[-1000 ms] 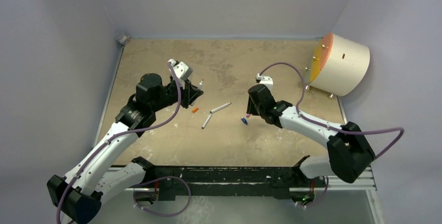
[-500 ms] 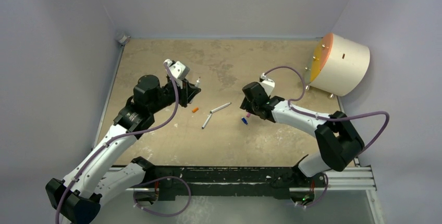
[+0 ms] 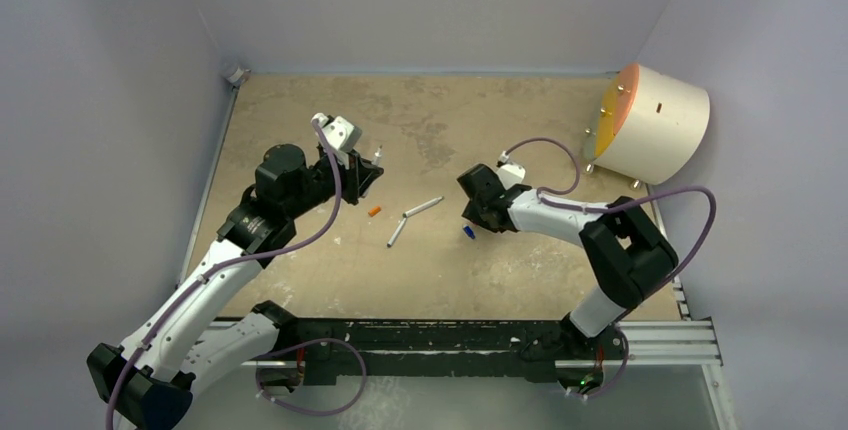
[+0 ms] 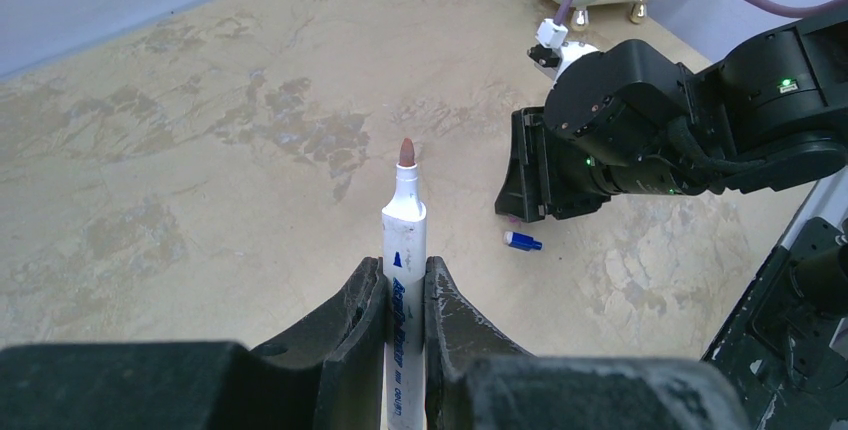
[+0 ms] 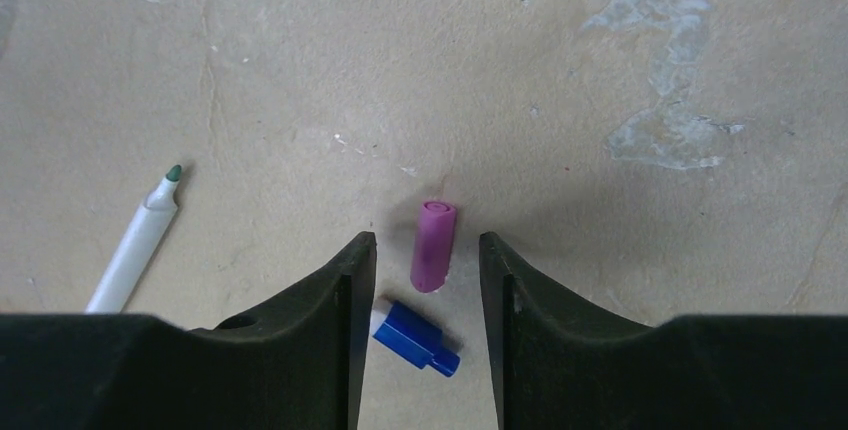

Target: Insert the pens into the pen caps

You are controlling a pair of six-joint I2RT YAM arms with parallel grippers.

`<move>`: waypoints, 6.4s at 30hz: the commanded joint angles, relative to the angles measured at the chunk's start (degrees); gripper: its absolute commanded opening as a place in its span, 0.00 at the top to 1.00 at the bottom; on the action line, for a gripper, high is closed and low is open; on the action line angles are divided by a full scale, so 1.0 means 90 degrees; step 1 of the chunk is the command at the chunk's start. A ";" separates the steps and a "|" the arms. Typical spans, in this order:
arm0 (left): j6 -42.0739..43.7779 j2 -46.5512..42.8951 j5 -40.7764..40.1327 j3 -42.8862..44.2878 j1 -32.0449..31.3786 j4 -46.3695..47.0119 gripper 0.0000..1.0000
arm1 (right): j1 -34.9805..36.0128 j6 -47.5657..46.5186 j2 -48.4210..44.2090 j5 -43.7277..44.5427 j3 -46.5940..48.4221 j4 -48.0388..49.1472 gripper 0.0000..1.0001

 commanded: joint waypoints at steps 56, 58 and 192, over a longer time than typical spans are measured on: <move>-0.3561 -0.0201 0.1668 -0.1627 -0.0016 0.4209 1.00 | 0.0446 -0.2493 -0.2618 -0.0896 0.0453 0.2065 1.00; -0.4000 -0.0249 0.1694 -0.2129 -0.0038 0.5102 1.00 | 0.0447 -0.2713 -0.2987 -0.1322 0.0333 0.2609 1.00; -0.1691 0.0087 -0.2117 0.0201 0.0885 -0.0289 1.00 | 0.3000 -0.3258 0.1999 -0.1548 0.1586 0.3083 1.00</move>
